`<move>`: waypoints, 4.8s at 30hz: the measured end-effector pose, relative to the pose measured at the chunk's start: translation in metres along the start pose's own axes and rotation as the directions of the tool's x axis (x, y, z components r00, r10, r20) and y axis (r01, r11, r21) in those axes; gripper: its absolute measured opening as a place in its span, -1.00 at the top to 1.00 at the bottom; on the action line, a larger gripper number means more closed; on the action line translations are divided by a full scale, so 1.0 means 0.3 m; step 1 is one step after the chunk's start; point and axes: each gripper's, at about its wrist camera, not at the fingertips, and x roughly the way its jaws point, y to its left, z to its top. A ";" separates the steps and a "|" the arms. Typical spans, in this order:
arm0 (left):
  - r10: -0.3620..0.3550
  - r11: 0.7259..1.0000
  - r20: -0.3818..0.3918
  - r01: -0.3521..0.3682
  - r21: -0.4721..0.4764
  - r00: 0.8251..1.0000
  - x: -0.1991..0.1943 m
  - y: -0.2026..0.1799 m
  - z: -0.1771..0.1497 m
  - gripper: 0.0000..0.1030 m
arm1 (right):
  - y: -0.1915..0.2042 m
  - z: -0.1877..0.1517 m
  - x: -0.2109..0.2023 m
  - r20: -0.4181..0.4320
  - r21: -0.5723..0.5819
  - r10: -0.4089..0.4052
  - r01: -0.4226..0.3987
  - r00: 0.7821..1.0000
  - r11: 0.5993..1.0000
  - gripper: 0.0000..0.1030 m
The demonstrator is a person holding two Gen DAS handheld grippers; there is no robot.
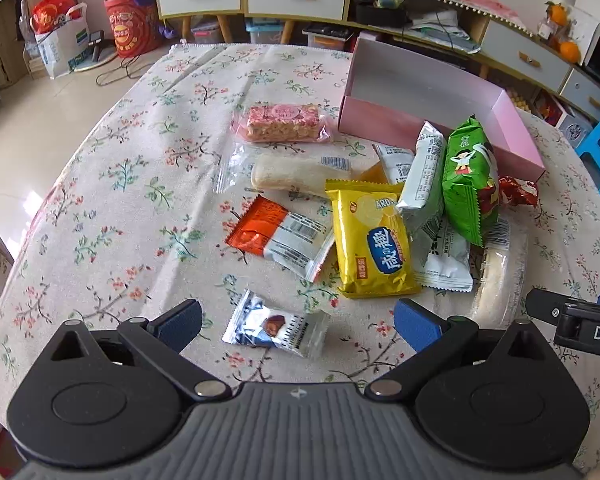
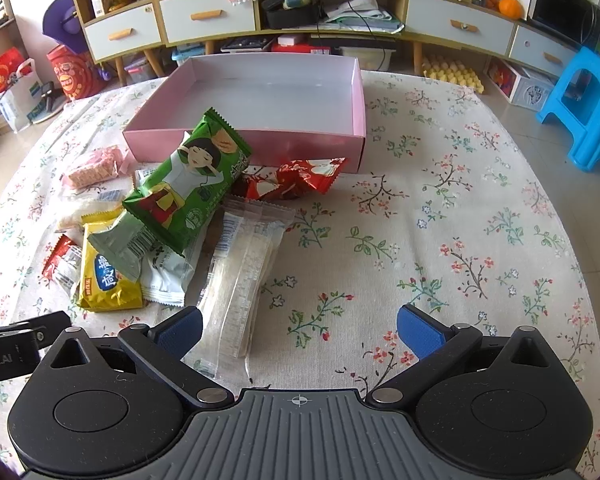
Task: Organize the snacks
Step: 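Grasp the clear bread packet with the right tool while the left tool grasps the white printed bar, then lift both held packets and carry them over the pink box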
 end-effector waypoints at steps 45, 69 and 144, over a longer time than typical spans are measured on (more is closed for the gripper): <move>-0.425 0.875 0.010 0.408 0.260 0.905 0.149 -0.110 0.186 0.49 | -0.080 0.141 0.200 -0.164 0.205 0.357 -0.322 0.920 0.924 0.40; -0.380 0.914 -0.022 0.379 0.146 0.925 0.163 -0.096 0.209 0.56 | -0.141 0.160 0.137 -0.124 0.237 0.366 -0.331 0.922 0.913 0.56; -0.316 0.920 0.160 0.260 0.295 0.935 0.366 -0.140 0.439 0.57 | -0.189 0.613 0.453 0.073 0.250 0.224 -0.236 0.972 0.939 0.56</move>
